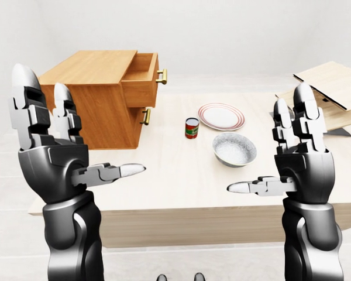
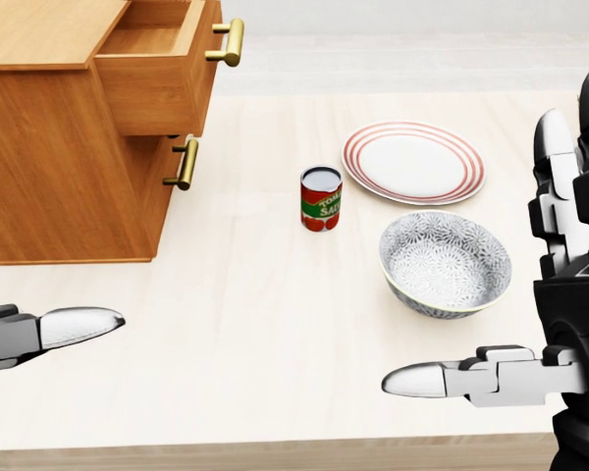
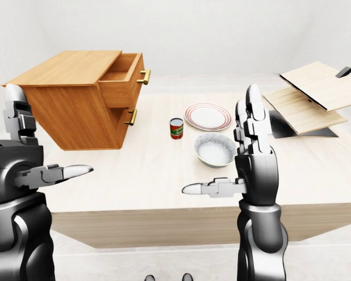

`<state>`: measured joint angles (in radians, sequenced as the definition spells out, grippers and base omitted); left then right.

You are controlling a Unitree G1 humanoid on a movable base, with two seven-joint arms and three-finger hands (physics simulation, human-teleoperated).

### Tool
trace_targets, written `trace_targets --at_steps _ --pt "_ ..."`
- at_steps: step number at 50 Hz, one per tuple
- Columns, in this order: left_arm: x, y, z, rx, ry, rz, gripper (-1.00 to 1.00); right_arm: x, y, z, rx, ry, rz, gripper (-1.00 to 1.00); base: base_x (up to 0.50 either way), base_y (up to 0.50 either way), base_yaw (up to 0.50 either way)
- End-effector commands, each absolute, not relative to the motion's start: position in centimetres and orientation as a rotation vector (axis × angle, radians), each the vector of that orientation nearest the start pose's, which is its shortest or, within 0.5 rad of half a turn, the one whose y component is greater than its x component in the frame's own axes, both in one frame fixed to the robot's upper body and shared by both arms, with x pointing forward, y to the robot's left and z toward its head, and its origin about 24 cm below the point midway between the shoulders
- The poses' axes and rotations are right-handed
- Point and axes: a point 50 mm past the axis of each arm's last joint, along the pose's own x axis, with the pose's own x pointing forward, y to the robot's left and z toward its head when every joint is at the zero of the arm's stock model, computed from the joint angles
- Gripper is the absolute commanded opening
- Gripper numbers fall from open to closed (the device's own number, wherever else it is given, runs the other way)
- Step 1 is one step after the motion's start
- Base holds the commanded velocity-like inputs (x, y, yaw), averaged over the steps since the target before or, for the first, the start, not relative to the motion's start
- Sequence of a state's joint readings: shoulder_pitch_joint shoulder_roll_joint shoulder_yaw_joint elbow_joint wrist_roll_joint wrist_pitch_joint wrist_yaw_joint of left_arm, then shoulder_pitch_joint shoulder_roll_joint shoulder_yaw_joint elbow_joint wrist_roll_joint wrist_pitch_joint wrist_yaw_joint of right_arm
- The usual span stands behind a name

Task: Close the top drawer of the cabinet.

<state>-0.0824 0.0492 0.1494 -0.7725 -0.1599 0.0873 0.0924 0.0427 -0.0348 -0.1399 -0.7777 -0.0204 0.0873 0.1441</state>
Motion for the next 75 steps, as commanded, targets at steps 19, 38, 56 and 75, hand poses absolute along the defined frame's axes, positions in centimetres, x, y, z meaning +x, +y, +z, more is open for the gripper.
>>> trace_targets --at_steps 19,38,56,75 --pt "20.3 18.1 22.5 -0.098 -0.804 0.13 1.0 19.4 -17.6 19.2 -0.118 -0.628 -0.01 1.0 0.0 0.5 0.0" --pt "20.8 18.4 22.0 -0.089 -0.771 0.133 1.0 20.2 -17.4 18.5 -0.124 -0.588 -0.015 1.0 0.0 0.39 0.0" --pt "20.7 18.5 22.4 -0.096 -0.79 0.14 1.0 19.8 -17.4 18.1 -0.099 -0.574 -0.001 1.0 0.34 -0.05 0.0" --pt "20.5 18.4 22.3 -0.11 -0.789 0.137 1.0 20.0 -17.5 17.7 -0.108 -0.553 -0.005 1.0 0.5 -0.08 0.0"
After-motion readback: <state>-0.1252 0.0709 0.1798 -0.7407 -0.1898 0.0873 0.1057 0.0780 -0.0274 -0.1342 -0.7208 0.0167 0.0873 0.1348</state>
